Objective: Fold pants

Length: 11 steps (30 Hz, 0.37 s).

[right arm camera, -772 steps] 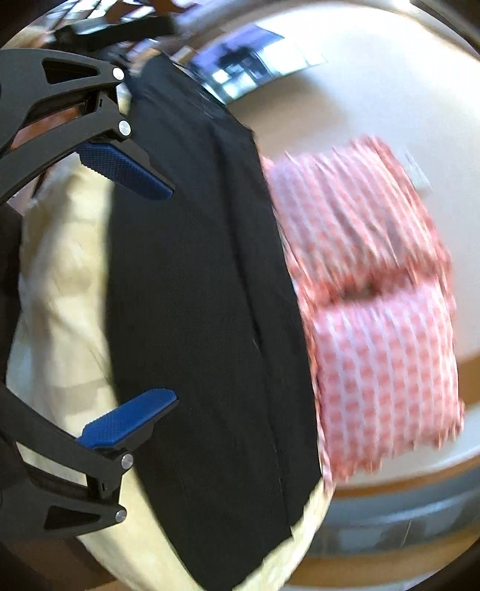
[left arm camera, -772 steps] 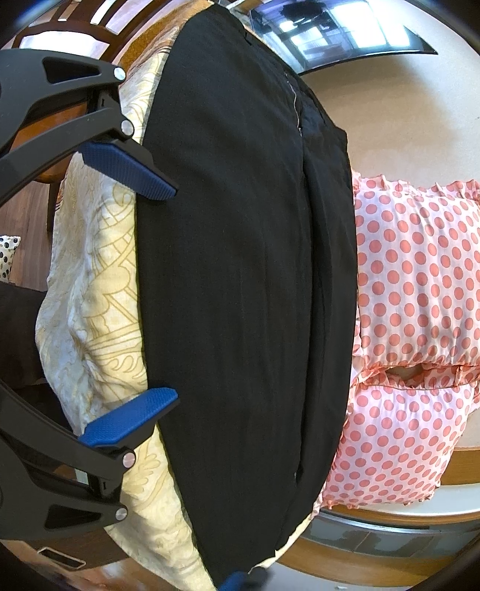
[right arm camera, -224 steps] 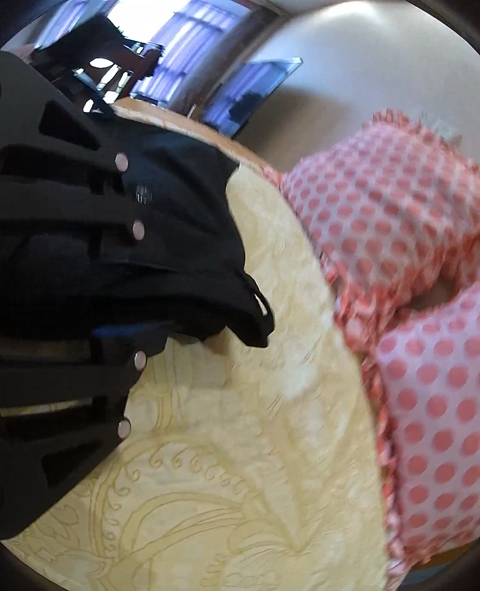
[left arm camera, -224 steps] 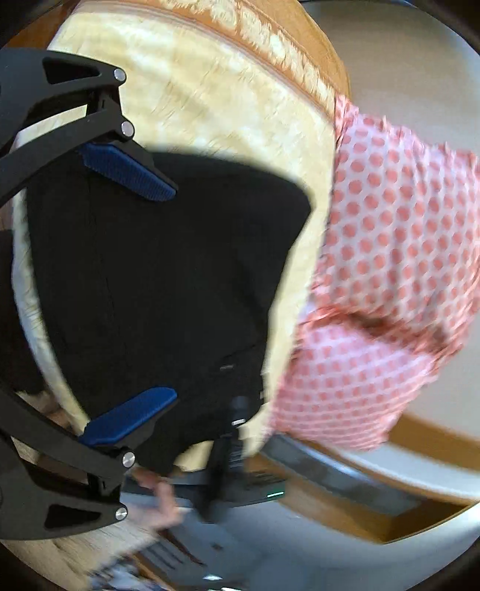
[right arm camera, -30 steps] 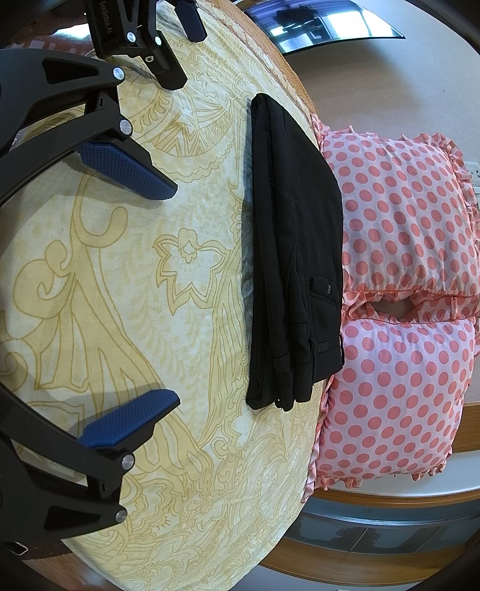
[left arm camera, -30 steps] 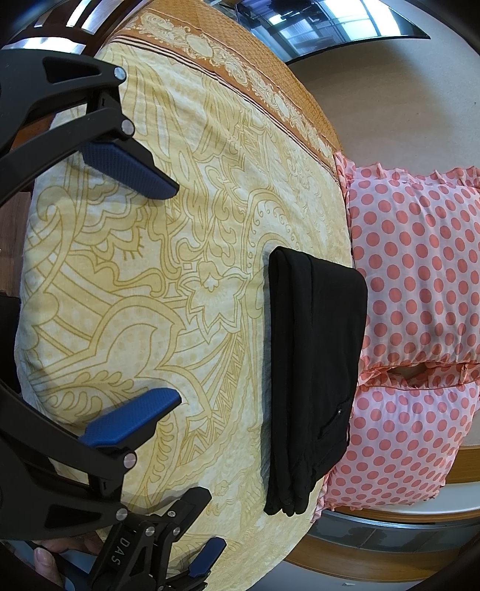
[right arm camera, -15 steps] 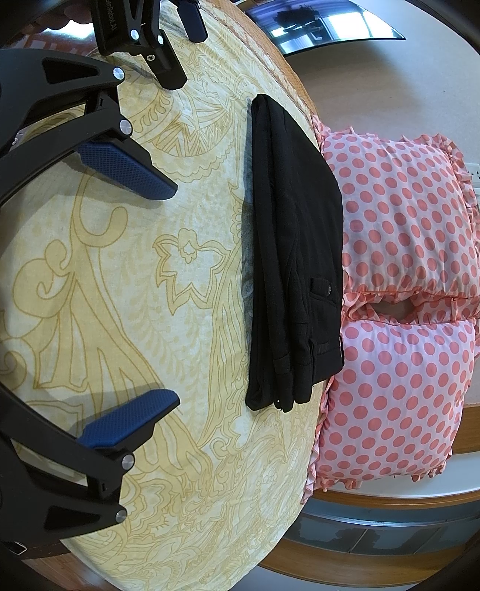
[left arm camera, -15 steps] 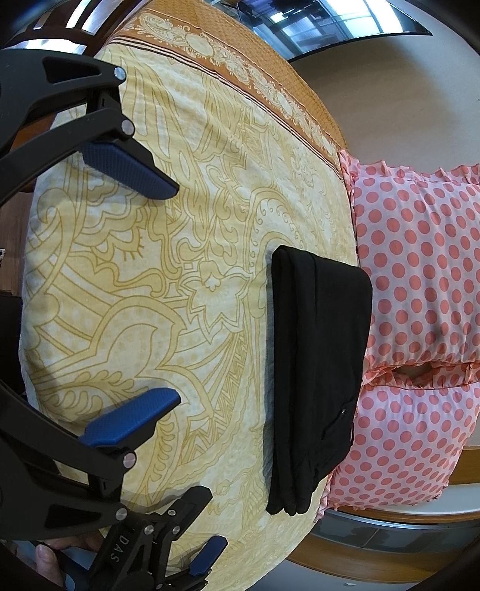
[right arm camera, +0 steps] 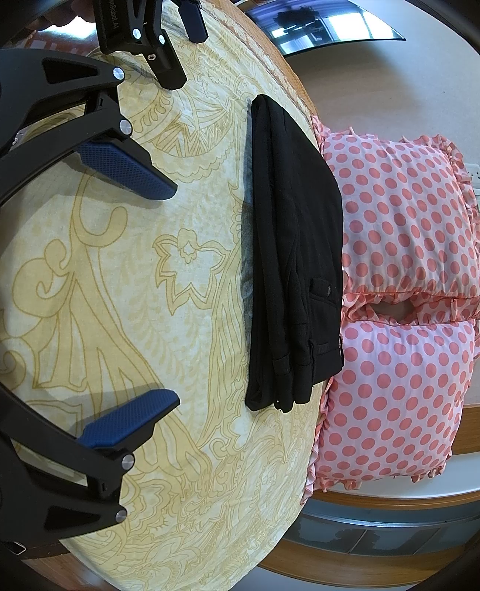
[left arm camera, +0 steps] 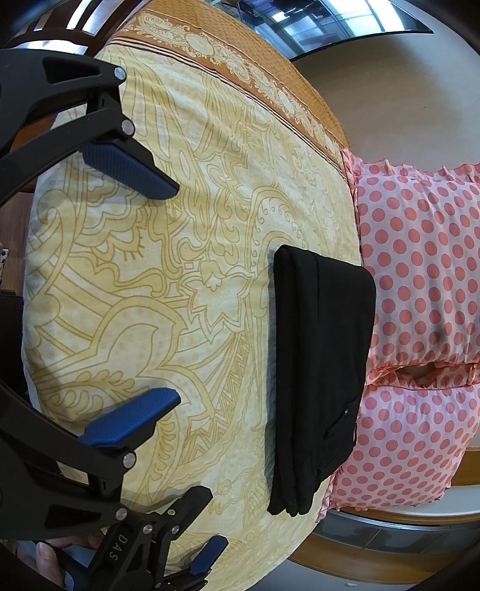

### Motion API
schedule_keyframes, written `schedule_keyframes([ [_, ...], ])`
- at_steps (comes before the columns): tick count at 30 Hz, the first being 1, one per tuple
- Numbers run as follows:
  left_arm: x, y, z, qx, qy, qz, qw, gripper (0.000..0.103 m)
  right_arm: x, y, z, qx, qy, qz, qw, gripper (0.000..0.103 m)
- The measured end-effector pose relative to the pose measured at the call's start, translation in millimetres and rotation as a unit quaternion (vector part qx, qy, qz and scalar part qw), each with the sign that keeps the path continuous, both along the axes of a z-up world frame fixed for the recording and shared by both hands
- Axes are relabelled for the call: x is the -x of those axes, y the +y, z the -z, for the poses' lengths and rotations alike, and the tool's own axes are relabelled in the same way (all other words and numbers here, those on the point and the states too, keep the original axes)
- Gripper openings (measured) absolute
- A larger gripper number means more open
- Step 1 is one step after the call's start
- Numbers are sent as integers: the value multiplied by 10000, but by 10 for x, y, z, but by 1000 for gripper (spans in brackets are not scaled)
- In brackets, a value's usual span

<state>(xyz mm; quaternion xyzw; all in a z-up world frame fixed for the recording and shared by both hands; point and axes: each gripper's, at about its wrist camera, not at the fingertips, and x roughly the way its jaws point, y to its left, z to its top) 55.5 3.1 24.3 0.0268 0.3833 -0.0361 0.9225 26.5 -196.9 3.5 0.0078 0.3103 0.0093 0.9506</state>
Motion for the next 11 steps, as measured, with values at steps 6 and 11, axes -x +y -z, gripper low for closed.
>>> schedule_keyframes([
  [6,-1,-2,4,-1,-22,-27,10000,101,0,4,-3,-2,-2,7,10000,102],
  [11,-5,6,1,7,-24,-27,10000,101,0,3,-4,-2,0,5,10000,102],
])
